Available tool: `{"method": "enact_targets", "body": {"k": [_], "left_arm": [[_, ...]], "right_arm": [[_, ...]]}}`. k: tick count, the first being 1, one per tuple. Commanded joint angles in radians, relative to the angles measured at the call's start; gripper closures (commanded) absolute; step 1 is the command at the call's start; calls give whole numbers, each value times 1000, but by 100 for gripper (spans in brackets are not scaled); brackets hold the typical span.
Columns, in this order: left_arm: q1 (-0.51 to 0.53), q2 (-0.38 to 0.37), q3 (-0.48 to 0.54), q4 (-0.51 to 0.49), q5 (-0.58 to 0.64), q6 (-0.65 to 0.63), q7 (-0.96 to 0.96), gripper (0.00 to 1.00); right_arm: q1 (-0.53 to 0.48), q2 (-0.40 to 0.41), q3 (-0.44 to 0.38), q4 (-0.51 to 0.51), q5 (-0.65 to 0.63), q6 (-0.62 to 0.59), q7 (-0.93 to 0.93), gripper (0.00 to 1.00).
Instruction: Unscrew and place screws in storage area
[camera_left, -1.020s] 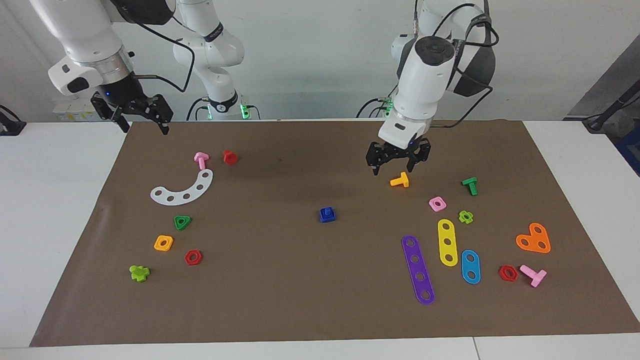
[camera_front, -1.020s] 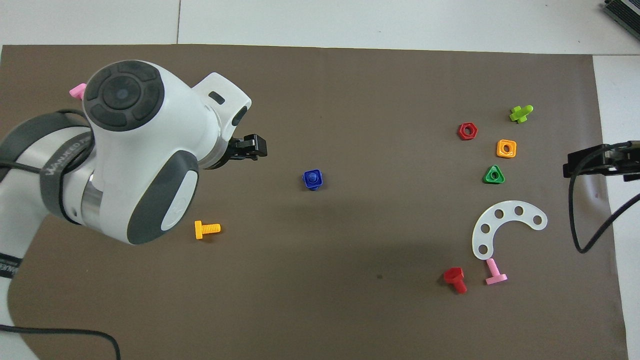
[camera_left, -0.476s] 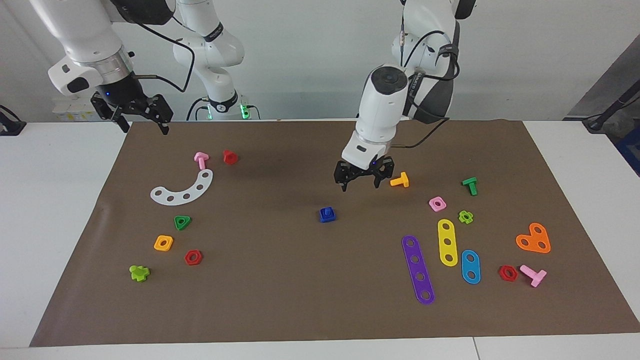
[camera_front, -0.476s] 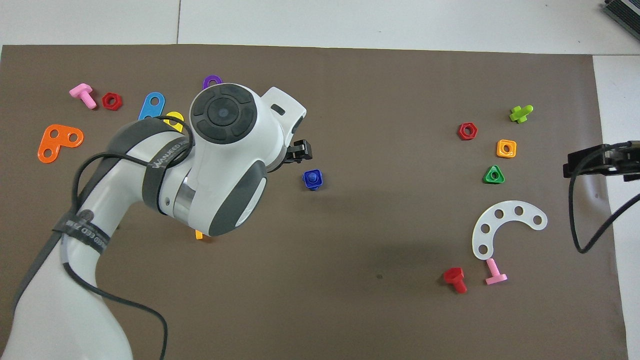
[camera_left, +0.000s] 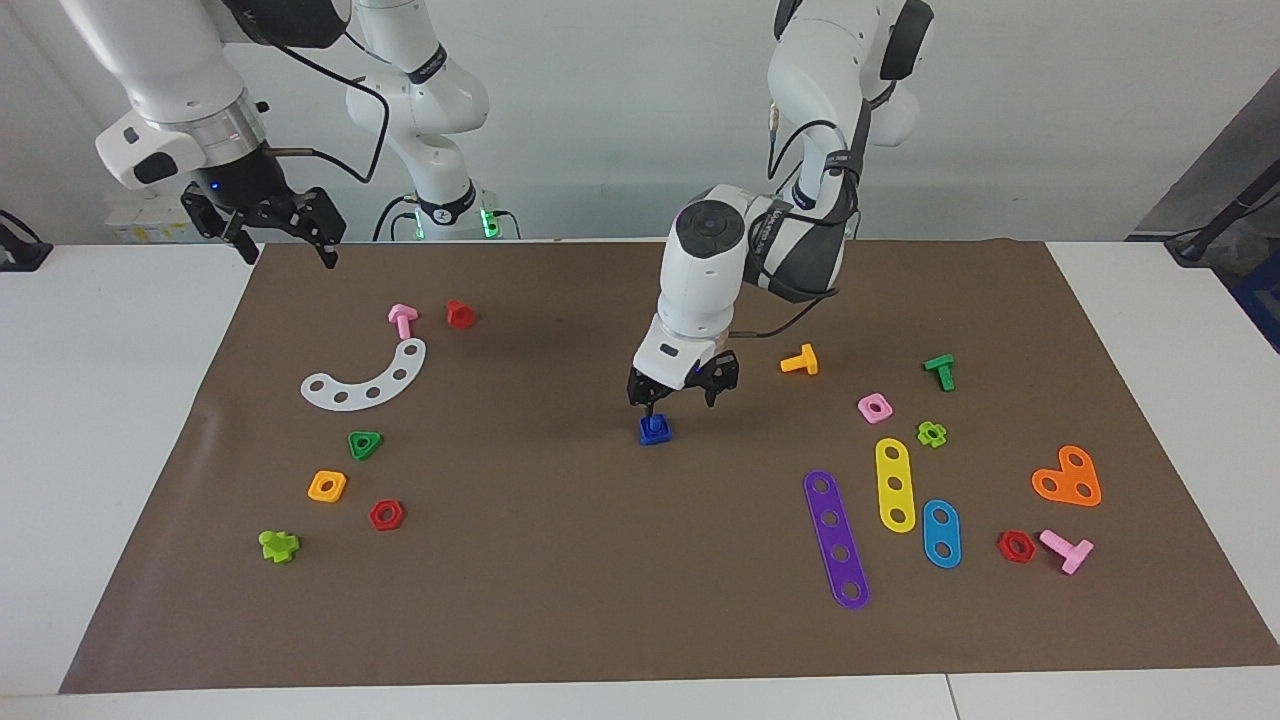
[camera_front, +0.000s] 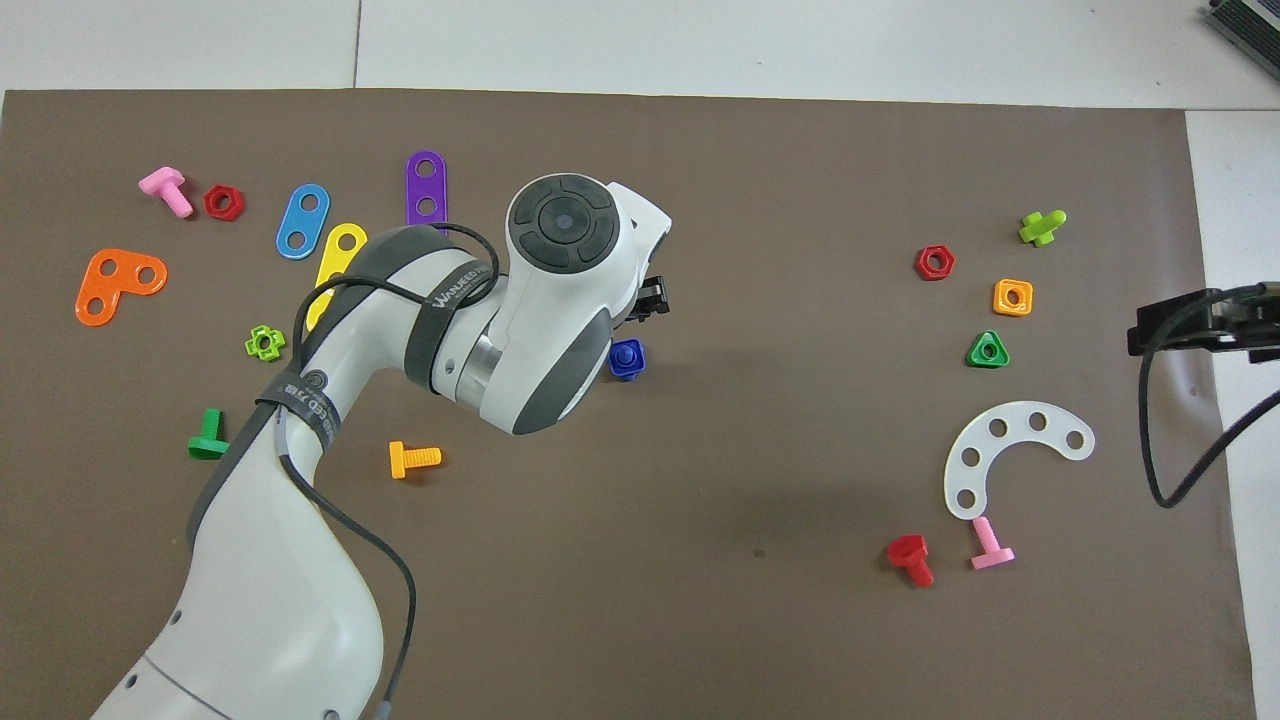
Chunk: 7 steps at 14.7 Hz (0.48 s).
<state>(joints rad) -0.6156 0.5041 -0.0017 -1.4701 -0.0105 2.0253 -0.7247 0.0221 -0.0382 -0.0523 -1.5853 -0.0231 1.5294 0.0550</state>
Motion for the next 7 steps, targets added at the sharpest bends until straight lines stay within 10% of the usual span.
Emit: {"method": "enact_targets", "body": {"k": [1, 7], "left_arm": [[-30, 33, 22, 25, 23, 38, -28, 4], [-46, 34, 22, -53, 35, 136, -29, 8]], "right_arm": [[-2, -20, 3, -21, 3, 5, 3, 0], [-2, -20, 3, -21, 3, 5, 3, 0]]}}
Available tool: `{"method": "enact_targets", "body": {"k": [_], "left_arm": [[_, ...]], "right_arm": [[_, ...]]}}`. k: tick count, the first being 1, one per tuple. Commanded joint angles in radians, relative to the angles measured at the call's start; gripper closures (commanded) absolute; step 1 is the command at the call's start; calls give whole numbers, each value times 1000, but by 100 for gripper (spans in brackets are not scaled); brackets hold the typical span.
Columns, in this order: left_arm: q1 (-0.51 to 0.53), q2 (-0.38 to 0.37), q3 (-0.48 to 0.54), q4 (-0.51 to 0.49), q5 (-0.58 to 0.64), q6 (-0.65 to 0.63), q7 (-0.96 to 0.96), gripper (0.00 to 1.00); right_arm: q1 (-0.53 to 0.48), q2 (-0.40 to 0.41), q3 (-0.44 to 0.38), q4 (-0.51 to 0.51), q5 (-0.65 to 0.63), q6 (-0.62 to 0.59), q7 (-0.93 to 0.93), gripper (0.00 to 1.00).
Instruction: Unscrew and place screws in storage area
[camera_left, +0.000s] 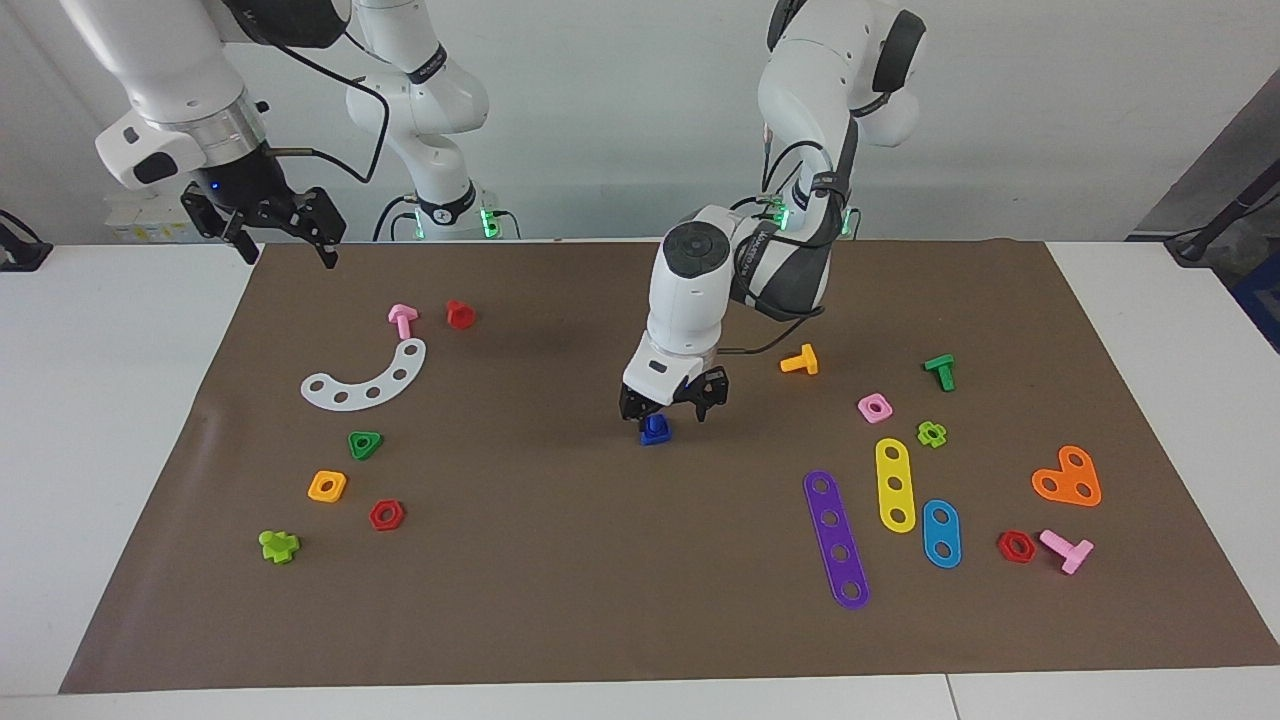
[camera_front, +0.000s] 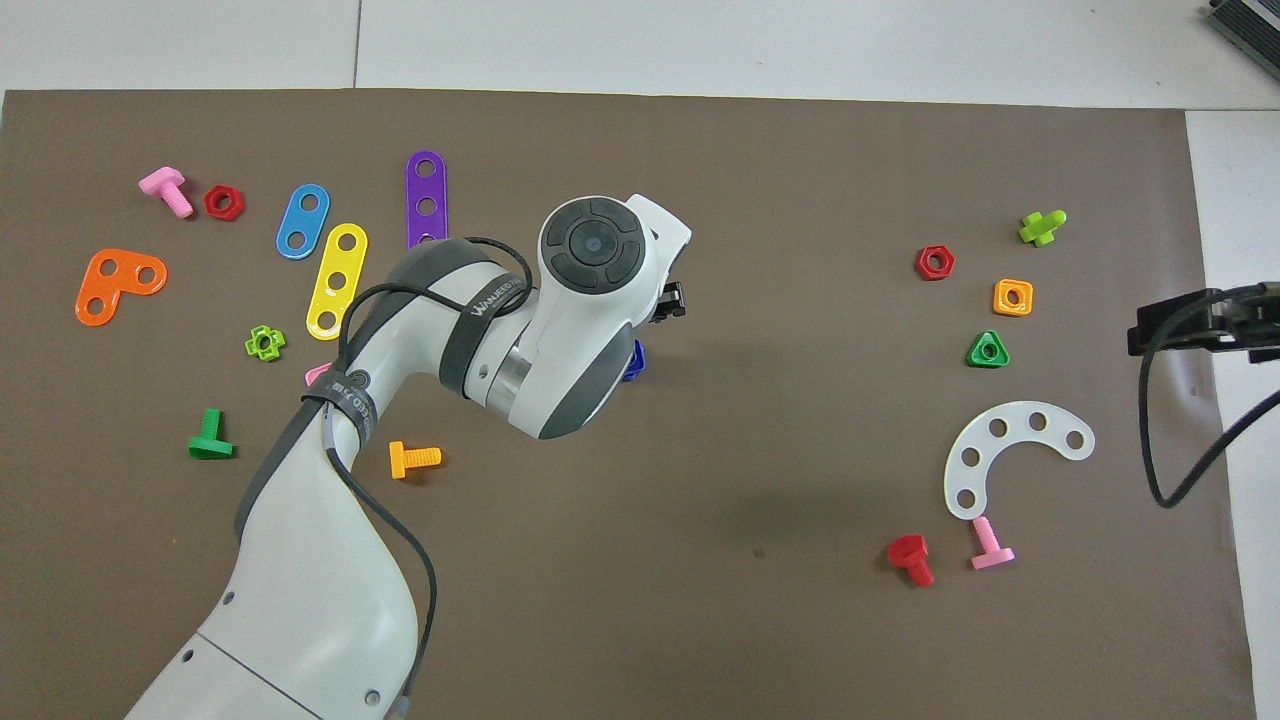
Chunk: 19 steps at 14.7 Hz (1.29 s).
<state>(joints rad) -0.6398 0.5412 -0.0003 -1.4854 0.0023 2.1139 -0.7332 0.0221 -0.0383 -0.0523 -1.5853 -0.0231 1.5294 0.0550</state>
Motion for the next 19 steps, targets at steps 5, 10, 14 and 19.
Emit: {"method": "enact_targets", "body": {"k": [5, 10, 14, 19], "left_arm": [[-37, 37, 20, -46, 19, 64, -20, 9], [-44, 48, 19, -49, 22, 63, -20, 12], [-41, 45, 17, -68, 22, 60, -17, 18], [-40, 45, 14, -69, 19, 49, -11, 23]], "right_arm": [[-2, -20, 3, -21, 3, 5, 3, 0], [-2, -20, 3, -21, 3, 5, 5, 0], [-2, -20, 3, -21, 3, 5, 5, 0], [-2, -22, 3, -21, 3, 5, 3, 0]]}}
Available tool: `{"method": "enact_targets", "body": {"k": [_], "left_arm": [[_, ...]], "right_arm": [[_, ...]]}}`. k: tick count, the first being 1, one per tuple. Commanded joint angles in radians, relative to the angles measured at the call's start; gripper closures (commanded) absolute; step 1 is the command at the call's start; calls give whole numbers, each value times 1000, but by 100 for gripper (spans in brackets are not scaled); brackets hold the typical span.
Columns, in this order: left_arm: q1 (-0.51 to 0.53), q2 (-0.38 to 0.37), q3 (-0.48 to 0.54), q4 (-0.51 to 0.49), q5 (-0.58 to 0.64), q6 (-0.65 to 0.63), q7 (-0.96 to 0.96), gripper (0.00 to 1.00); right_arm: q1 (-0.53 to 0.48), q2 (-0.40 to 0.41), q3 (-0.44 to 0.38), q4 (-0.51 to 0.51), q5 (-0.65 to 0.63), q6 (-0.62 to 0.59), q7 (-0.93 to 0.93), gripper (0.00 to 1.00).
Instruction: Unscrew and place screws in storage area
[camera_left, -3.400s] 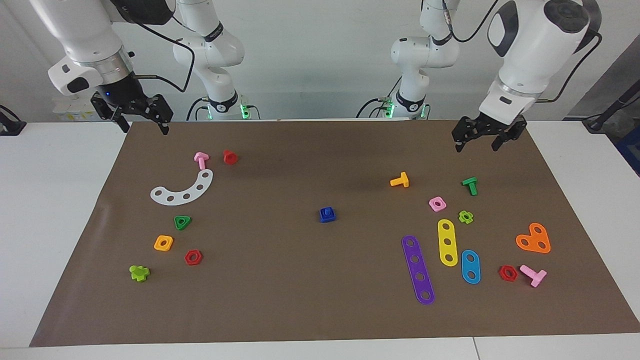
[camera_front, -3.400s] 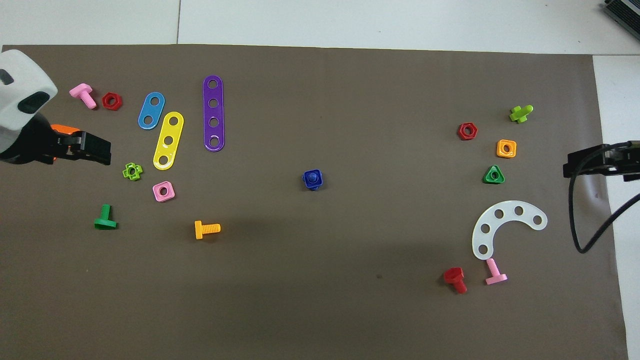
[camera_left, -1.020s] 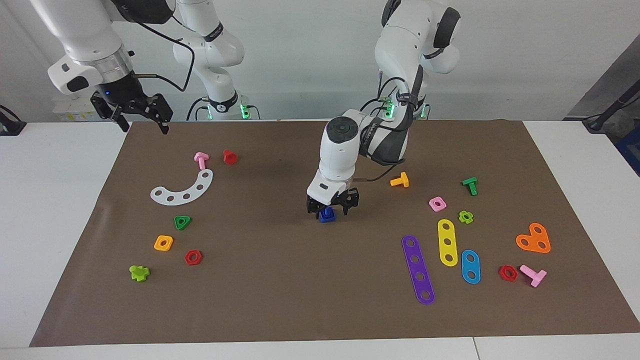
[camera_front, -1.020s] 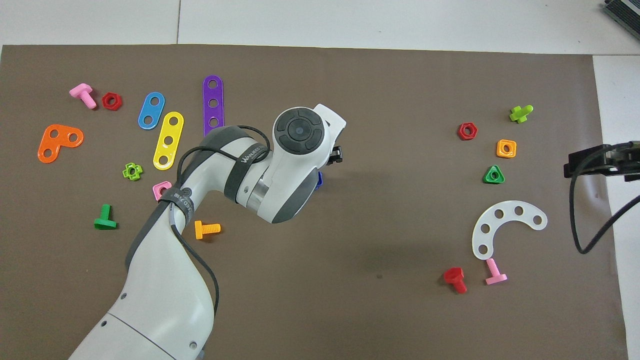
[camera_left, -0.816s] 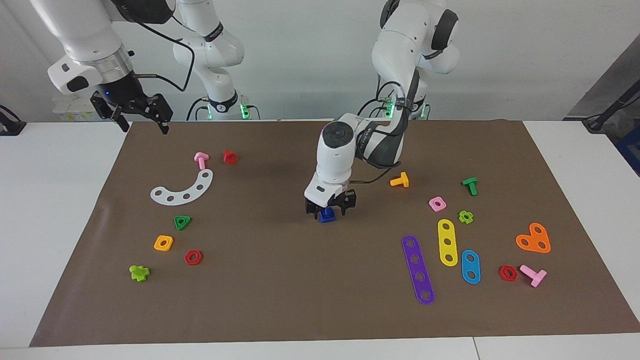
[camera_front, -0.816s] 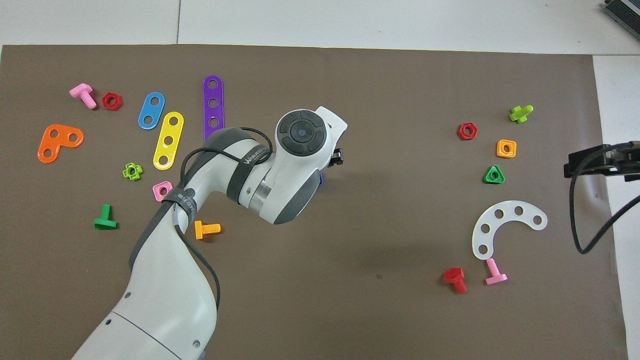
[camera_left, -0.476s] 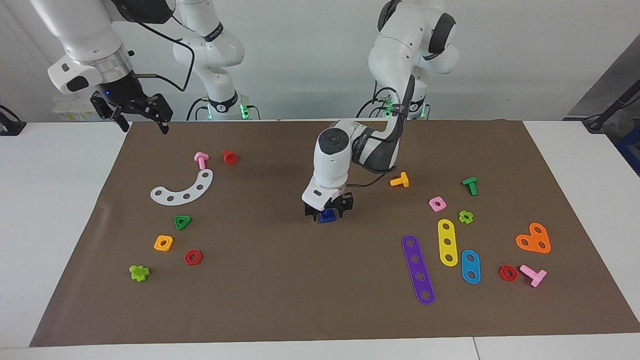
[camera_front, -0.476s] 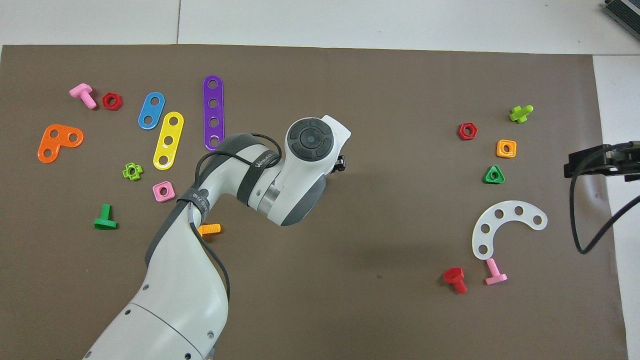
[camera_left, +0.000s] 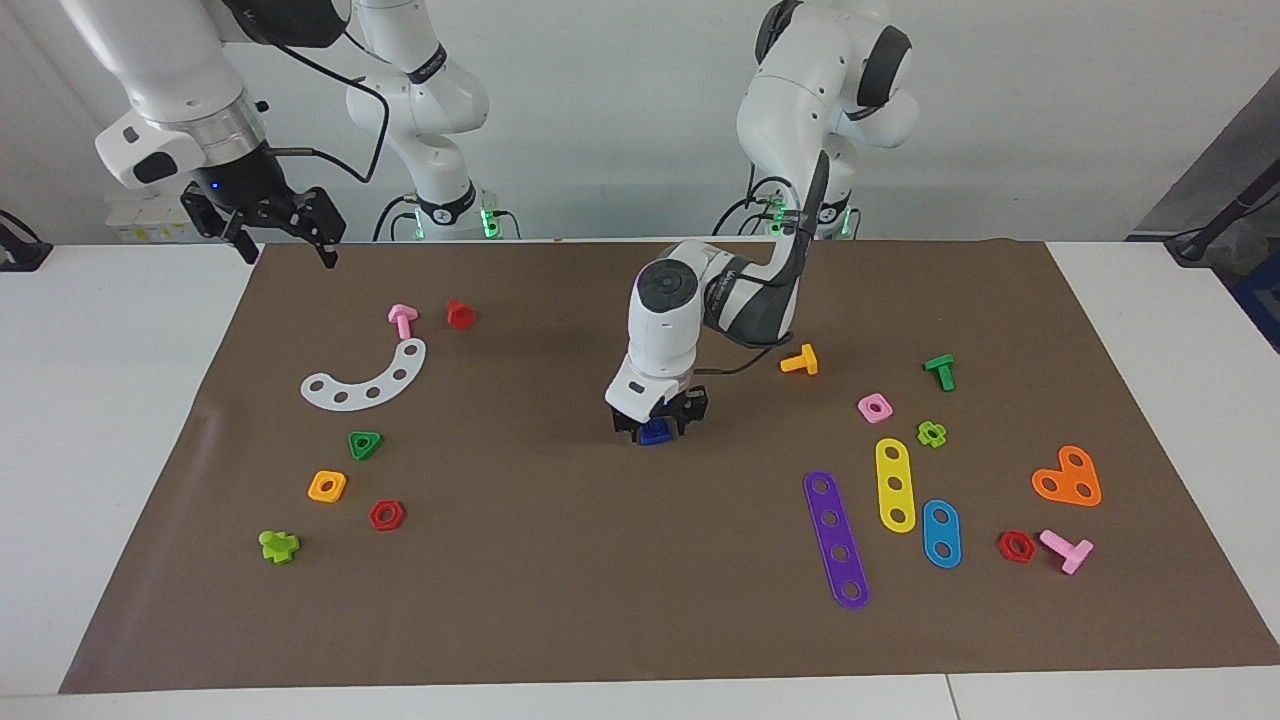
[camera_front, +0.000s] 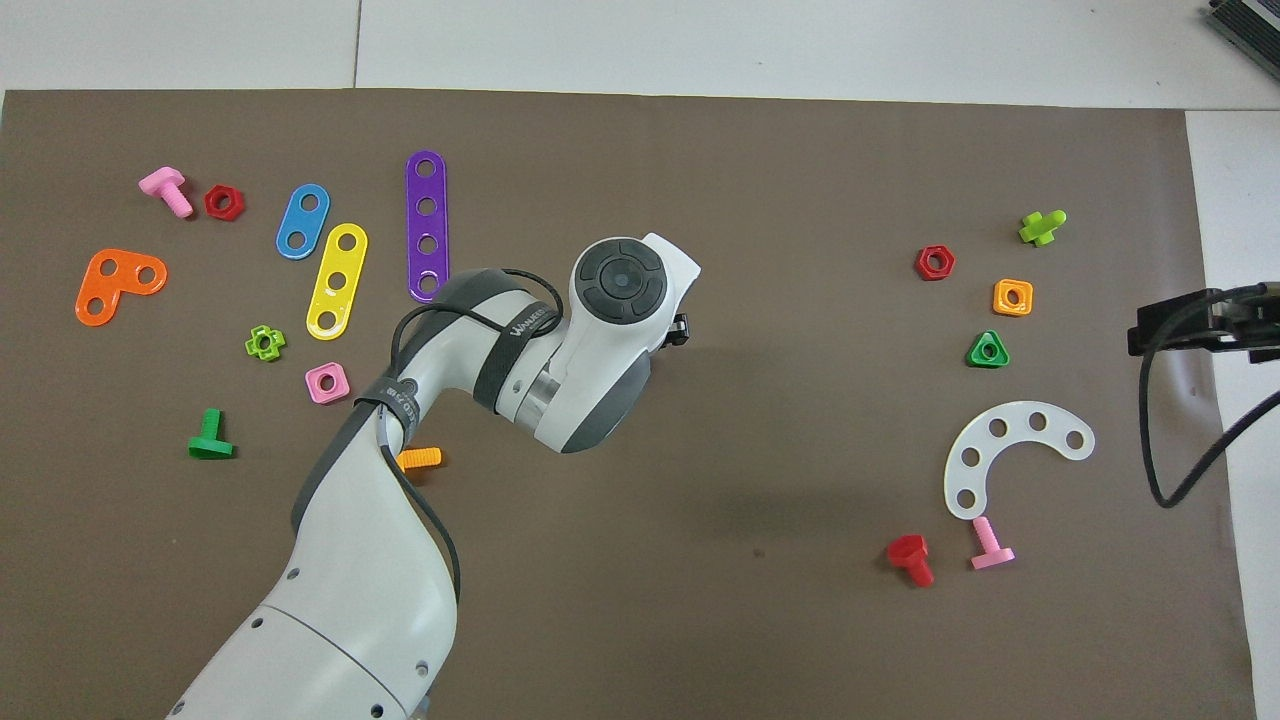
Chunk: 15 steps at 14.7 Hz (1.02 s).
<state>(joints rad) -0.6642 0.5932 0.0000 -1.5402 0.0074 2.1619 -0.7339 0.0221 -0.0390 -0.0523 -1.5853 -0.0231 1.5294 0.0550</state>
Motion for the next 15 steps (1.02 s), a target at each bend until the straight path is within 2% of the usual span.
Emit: {"method": "enact_targets", "body": {"k": [1, 15], "left_arm": [[-15, -9, 14, -14, 14, -2, -10, 23], [-18, -12, 14, -1, -47, -65, -21, 34]], "right_arm": [[-2, -21, 3, -21, 3, 5, 3, 0], [-2, -21, 3, -21, 3, 5, 3, 0]]}}
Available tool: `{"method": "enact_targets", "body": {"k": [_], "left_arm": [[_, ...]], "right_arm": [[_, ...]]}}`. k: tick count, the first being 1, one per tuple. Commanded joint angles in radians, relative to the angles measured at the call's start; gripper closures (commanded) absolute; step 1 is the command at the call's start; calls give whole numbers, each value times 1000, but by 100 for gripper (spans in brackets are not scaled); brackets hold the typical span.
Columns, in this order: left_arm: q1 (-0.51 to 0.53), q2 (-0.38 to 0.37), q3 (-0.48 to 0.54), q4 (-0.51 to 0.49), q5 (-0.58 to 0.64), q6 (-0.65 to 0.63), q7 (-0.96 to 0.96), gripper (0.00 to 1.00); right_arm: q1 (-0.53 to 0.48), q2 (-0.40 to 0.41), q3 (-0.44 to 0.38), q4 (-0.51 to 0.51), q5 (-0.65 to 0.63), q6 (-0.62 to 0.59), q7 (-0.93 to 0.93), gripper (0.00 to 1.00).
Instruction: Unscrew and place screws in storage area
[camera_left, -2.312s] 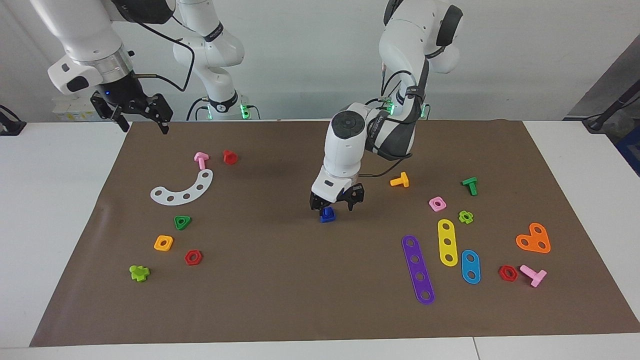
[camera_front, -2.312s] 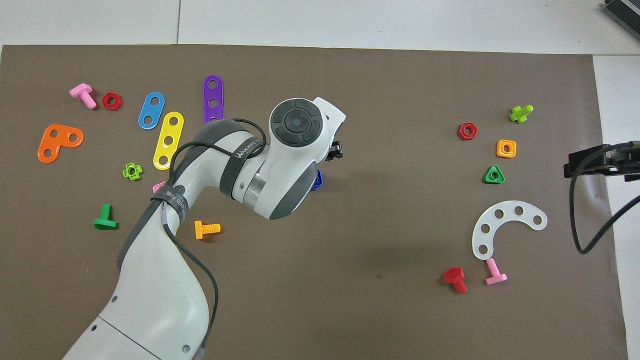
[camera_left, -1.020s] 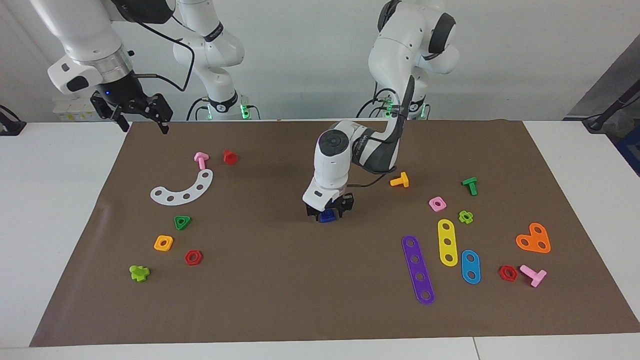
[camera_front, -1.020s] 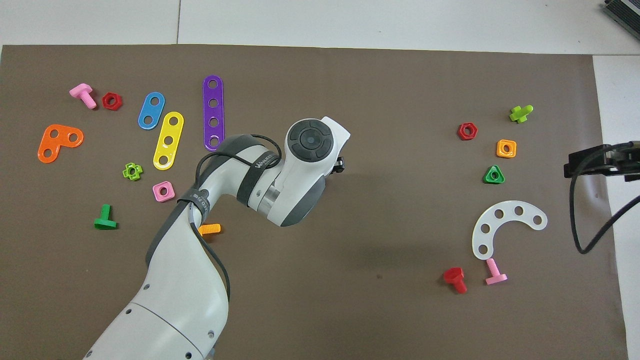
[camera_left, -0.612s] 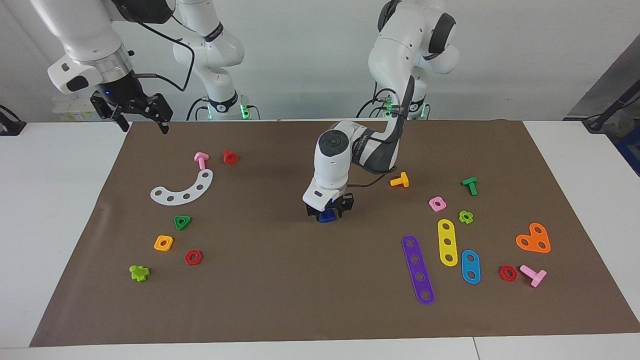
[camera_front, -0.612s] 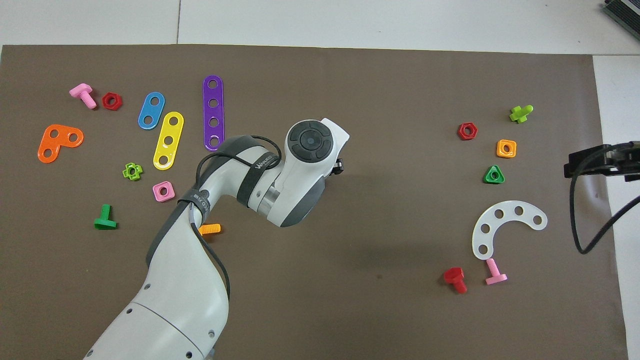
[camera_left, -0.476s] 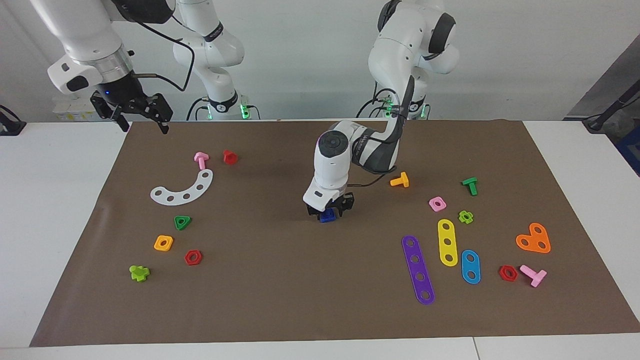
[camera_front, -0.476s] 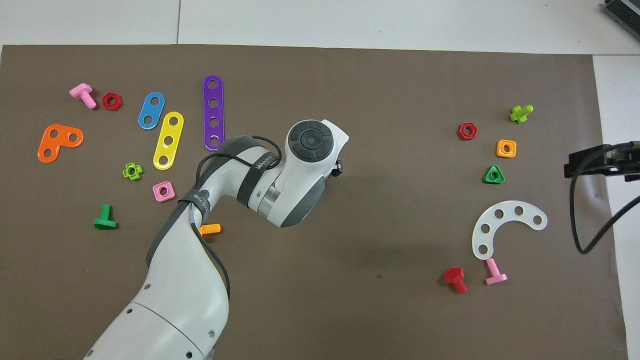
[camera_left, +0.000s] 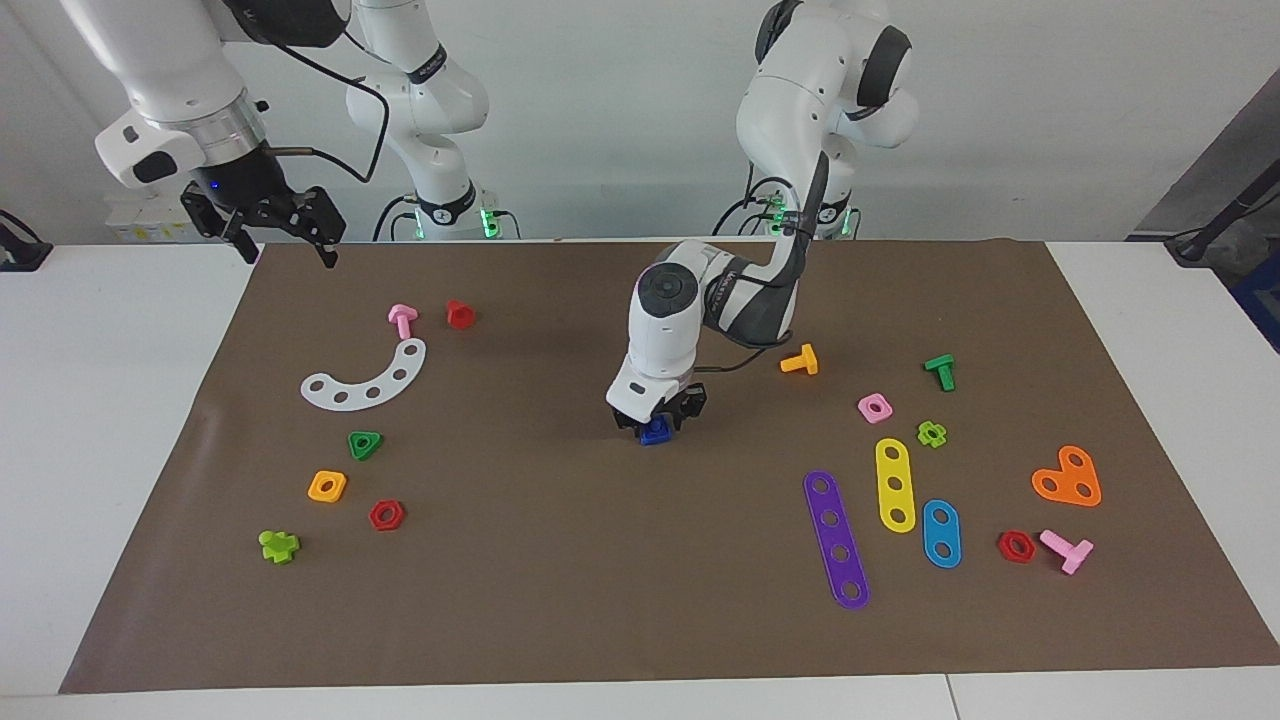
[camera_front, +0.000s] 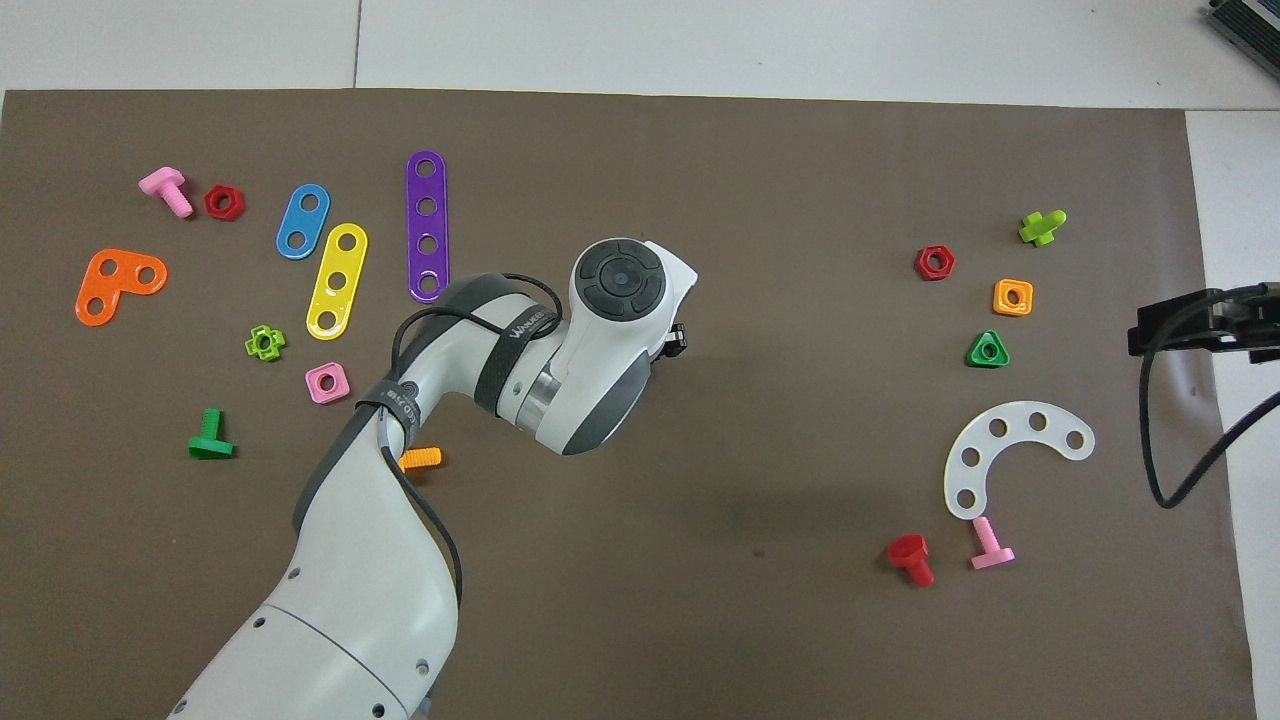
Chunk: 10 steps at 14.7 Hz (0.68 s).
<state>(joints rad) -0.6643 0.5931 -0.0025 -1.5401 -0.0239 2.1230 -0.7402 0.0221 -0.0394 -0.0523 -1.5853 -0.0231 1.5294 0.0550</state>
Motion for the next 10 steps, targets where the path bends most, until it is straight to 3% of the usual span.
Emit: {"method": "enact_targets", "body": {"k": [1, 10], "left_arm": [[-18, -12, 16, -2, -16, -26, -15, 35], [-21, -13, 18, 3, -33, -48, -30, 46]], "right_arm": [[-2, -20, 3, -21, 3, 5, 5, 0], [-2, -20, 3, -21, 3, 5, 3, 0]]}}
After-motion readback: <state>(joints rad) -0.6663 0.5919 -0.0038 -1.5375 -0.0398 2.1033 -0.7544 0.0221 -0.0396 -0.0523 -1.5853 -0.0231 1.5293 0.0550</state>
